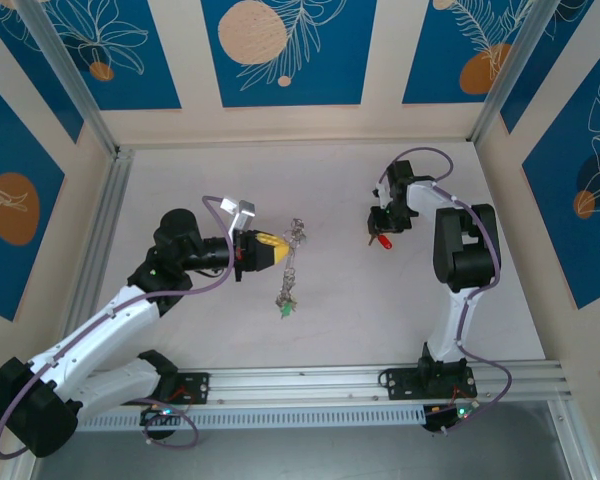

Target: Put the keys on the keyring

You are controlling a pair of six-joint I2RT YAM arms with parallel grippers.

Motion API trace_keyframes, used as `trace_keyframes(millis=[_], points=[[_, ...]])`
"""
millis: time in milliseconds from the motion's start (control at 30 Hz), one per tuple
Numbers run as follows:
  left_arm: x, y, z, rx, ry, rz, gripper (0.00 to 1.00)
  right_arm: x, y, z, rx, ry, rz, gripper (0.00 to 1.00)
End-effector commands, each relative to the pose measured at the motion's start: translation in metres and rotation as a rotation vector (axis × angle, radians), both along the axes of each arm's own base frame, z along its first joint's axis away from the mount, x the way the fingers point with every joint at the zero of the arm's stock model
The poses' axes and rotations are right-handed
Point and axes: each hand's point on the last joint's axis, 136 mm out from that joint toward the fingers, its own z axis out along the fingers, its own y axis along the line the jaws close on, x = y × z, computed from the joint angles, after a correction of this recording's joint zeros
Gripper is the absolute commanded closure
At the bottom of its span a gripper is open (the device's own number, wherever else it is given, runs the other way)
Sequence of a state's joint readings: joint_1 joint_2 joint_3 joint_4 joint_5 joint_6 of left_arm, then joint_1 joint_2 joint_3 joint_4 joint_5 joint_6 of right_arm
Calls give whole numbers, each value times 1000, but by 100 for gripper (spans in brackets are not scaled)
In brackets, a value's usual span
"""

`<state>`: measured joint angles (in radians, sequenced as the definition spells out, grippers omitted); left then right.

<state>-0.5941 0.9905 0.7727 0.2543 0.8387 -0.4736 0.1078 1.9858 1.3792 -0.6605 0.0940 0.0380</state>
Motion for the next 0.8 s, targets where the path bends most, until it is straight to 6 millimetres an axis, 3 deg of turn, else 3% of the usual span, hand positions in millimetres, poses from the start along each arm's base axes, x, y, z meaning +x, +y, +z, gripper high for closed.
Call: trace_keyframes(millis=[0,233,467,767], points=[[-3,3,15,-46,-50,-21,100,-4,0,16,-31,-35,16,64],[-4,2,16,-51,-46,-25,100,-15,7,24,-104,-67,76,63],[-5,3,18,-59,-48,-30,100,-20,9,6,-187,-9,112,63],[-4,4,18,-58,-49,-25,100,-13,1,1,-269,9,124,63]])
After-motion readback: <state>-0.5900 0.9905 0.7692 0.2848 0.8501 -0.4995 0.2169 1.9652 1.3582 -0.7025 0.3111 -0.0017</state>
